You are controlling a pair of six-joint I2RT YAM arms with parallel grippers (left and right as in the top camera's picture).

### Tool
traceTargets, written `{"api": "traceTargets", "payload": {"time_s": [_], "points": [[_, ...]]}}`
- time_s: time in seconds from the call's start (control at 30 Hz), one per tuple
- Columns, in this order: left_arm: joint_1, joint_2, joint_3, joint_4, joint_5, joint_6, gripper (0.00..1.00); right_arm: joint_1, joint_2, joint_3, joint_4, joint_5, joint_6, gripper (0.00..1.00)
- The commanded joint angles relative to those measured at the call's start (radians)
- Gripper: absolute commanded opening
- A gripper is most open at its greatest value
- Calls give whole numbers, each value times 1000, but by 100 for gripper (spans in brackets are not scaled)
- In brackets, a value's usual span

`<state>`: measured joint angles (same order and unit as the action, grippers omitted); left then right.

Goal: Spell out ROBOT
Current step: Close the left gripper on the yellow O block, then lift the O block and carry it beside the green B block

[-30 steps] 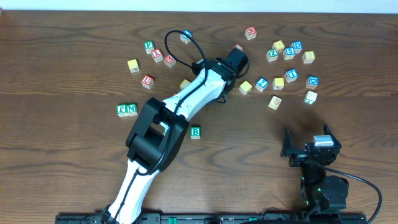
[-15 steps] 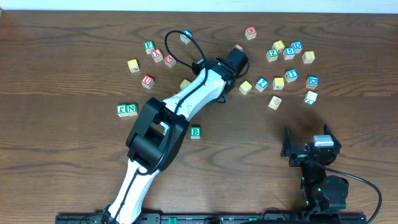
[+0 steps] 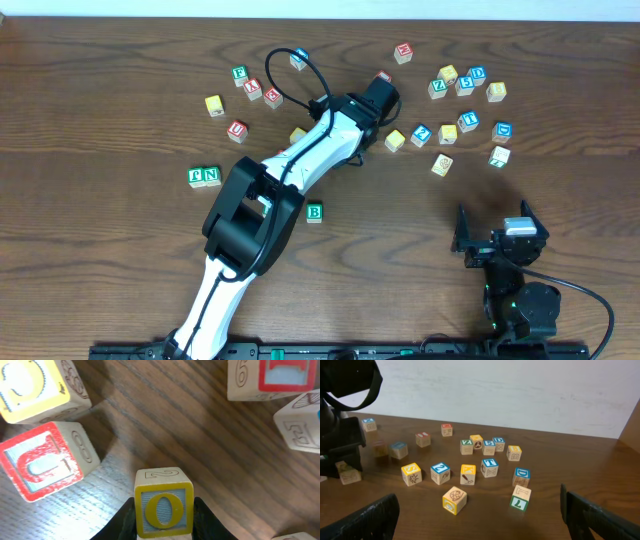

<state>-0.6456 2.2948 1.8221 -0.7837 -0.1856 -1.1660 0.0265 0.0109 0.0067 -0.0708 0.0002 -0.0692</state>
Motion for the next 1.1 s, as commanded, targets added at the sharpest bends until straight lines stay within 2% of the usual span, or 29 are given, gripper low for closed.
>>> {"api": "traceTargets", "payload": {"time_s": [0.0, 0.17, 0.27, 0.4, 0.5, 0.9, 1.07], "points": [[-2, -51, -11, -18, -6, 102, 7, -6, -4, -1, -5, 9, 9, 99], [-2, -134, -11, -85, -6, 275, 7, -6, -4, -1, -5, 9, 9, 99], [-2, -159, -11, -165, -6, 325, 7, -6, -4, -1, -4, 9, 9, 99], [-2, -165, -14, -300, -6, 335, 7, -6, -4, -1, -4, 9, 9, 99], [-6, -165, -21, -346, -6, 338, 7, -6, -4, -1, -5, 9, 9, 99], [-117, -173, -23, -362, -6, 365, 8, -6, -4, -1, -5, 9, 9, 99], [-143, -229, -34, -358, -6, 365, 8, -6, -4, -1, -4, 9, 9, 99]]}}
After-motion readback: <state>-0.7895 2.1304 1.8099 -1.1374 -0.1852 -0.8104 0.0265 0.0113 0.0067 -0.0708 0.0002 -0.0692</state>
